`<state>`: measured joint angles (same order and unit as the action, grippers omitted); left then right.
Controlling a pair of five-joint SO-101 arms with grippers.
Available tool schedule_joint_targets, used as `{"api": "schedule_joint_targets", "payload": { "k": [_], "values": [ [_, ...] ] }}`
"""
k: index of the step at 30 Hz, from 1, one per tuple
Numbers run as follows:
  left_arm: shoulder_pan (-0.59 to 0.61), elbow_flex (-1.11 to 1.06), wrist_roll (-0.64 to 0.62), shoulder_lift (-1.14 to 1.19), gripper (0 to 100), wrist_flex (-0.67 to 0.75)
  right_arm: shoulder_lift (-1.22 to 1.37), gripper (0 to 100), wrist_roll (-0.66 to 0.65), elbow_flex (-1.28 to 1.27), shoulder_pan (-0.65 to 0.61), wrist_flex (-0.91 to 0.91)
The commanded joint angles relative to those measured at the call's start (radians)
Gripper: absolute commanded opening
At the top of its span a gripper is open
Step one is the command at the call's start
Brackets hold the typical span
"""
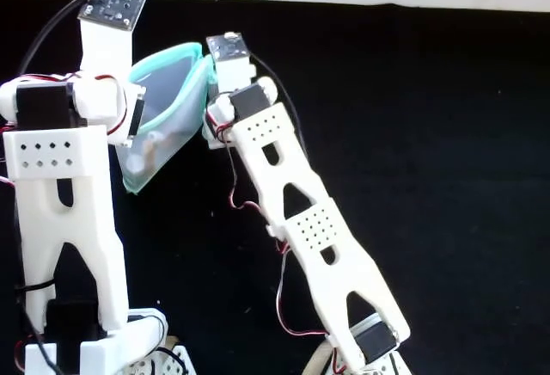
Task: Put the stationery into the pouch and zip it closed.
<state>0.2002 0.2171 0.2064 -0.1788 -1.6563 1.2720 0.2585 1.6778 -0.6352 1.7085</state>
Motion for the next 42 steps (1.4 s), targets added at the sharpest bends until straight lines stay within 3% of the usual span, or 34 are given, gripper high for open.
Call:
{"api": "schedule_joint_targets", "payload": {
  "k": [1, 17, 21, 25, 35, 42],
  "values": [
    [0.013, 0.001, -0.002, 0.008, 1, 0.017, -0.064, 27.4, 0.012, 0.079, -0.013, -0.081],
    [0.012, 0.001, -0.002, 0.007, 1, 0.017, 0.166, 27.2, 0.008, 0.087, -0.008, -0.504],
    [0.012, 0.001, -0.002, 0.008, 1, 0.017, 0.165, 24.5, -0.038, 0.087, -0.010, -0.501],
    [0.013, -0.002, -0.002, 0.008, 1, 0.017, 0.156, 0.9, -0.141, 0.087, -0.002, -0.487],
    [0.016, -0.004, -0.002, 0.008, 1, 0.017, -0.073, 0.7, -0.066, 0.087, 0.205, -0.390],
    [0.016, -0.004, -0.002, 0.008, 1, 0.017, -0.219, 0.7, -0.032, 0.087, 0.245, -0.286]
  ]
}}
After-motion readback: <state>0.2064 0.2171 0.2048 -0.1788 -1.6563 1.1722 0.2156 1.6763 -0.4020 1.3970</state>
